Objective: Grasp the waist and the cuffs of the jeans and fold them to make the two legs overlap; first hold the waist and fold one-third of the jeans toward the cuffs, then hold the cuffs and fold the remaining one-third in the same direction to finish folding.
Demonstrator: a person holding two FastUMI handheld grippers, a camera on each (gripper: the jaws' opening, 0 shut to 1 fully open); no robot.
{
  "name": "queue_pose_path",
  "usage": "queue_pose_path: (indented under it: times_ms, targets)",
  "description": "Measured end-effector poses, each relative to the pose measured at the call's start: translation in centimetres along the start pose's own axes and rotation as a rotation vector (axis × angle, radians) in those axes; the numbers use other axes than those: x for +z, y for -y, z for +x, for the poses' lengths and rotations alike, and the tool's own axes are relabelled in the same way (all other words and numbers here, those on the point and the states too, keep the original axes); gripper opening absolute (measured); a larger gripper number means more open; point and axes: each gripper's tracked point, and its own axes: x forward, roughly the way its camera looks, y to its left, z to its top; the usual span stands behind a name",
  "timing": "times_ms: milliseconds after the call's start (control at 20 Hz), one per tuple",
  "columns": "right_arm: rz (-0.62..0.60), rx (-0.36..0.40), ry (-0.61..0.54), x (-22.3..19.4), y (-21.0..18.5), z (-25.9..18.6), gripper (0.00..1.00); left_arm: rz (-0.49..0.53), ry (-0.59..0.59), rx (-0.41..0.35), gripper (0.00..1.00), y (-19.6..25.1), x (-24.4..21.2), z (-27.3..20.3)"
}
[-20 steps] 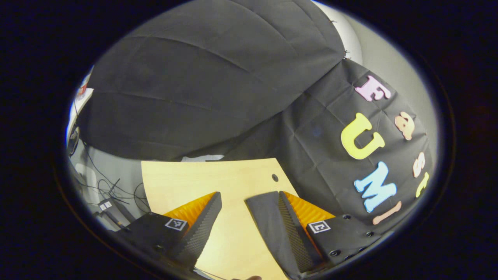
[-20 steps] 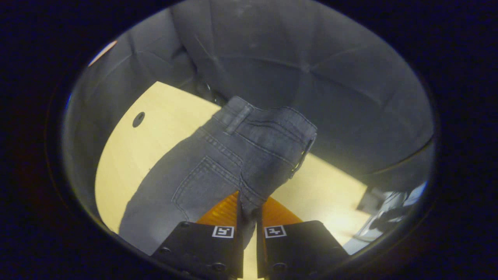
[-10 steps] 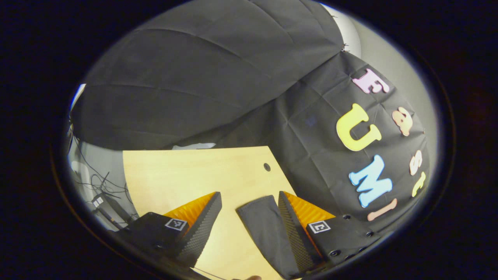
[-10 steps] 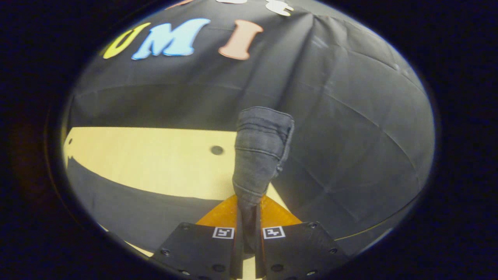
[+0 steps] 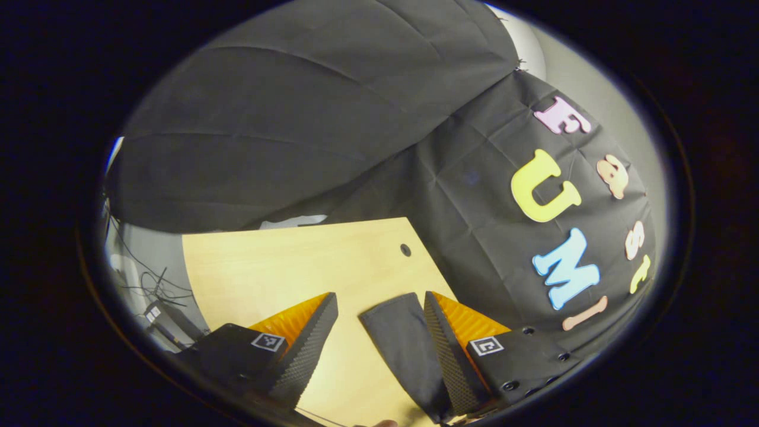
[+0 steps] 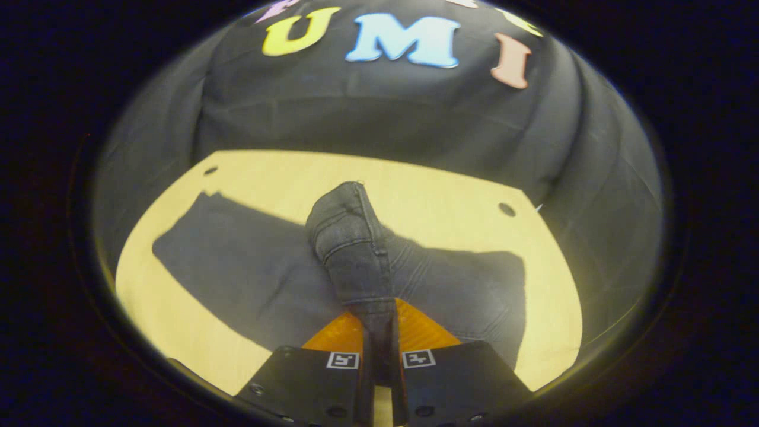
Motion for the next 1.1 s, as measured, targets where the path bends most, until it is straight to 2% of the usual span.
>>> queue_pose_path:
  times_ms: [50, 100, 150, 200, 300, 450, 500, 550, 650, 700, 750, 800, 850, 900, 1000, 1100]
  targets:
    - [-0.069, 0.021, -0.207, -3.6, 1.5, 0.2, 0.12, -0.015, 0.003, 0.017, 0.97, -1.1, 0.2, -0.4]
    - [-0.058, -0.005, -0.032, -0.2, 2.7, 4.3, 0.14, -0.029, 0.004, 0.028, 0.97, -1.8, 0.2, -0.6]
    - [-0.06, -0.006, -0.153, -3.2, 4.8, 9.0, 0.17, -0.047, 0.003, 0.038, 0.97, -2.6, 0.1, -0.6]
    - [-0.045, -0.013, -0.108, -3.8, 6.3, 13.2, 0.21, -0.063, -0.002, 0.045, 0.97, -3.1, -0.2, -0.6]
    - [-0.05, -0.006, -0.107, -4.9, 10.1, 20.8, 0.28, -0.092, -0.029, 0.06, 1.0, -4.0, -1.6, 0.0]
    - [-0.073, 0.019, -0.117, -7.1, 14.0, 31.1, 0.29, -0.113, -0.086, 0.1, 0.97, -4.7, -4.3, 2.3]
    - [-0.084, 0.025, -0.114, -7.5, 15.4, 33.8, 0.22, -0.122, -0.117, 0.1, 1.0, -4.4, -5.5, 3.1]
    - [-0.095, 0.037, -0.11, -7.6, 16.8, 37.2, 0.29, -0.132, -0.146, 0.096, 0.97, -4.1, -7.0, 4.0]
    - [-0.083, 0.116, -0.16, -8.1, 19.6, 42.1, 0.32, -0.145, -0.204, 0.084, 0.98, -3.4, -9.9, 5.1]
    - [-0.036, 0.2, -0.163, -7.7, 20.4, 44.1, 0.54, -0.145, -0.231, 0.079, 0.98, -3.0, -11.2, 5.6]
    - [0.002, 0.275, -0.17, -7.6, 21.3, 45.9, 0.77, -0.142, -0.258, 0.076, 0.98, -2.5, -12.5, 6.2]
    - [0.009, 0.333, -0.178, -7.2, 20.8, 43.4, 0.99, -0.136, -0.281, 0.075, 0.98, -2.2, -13.7, 6.6]
    - [0.001, 0.374, -0.182, -7.6, 20.0, 41.3, 1.0, -0.13, -0.299, 0.074, 1.0, -2.1, -14.9, 7.1]
    - [-0.016, 0.409, -0.193, -8.2, 19.5, 41.9, 1.0, -0.124, -0.315, 0.076, 0.98, -1.9, -15.7, 7.5]
    - [-0.015, 0.453, -0.212, -8.8, 19.0, 41.1, 0.97, -0.109, -0.348, 0.086, 1.0, -1.6, -17.4, 8.7]
    - [0.102, 0.477, -0.249, -8.7, 19.8, 42.5, 0.98, -0.096, -0.384, 0.102, 0.98, -2.0, -19.3, 10.2]
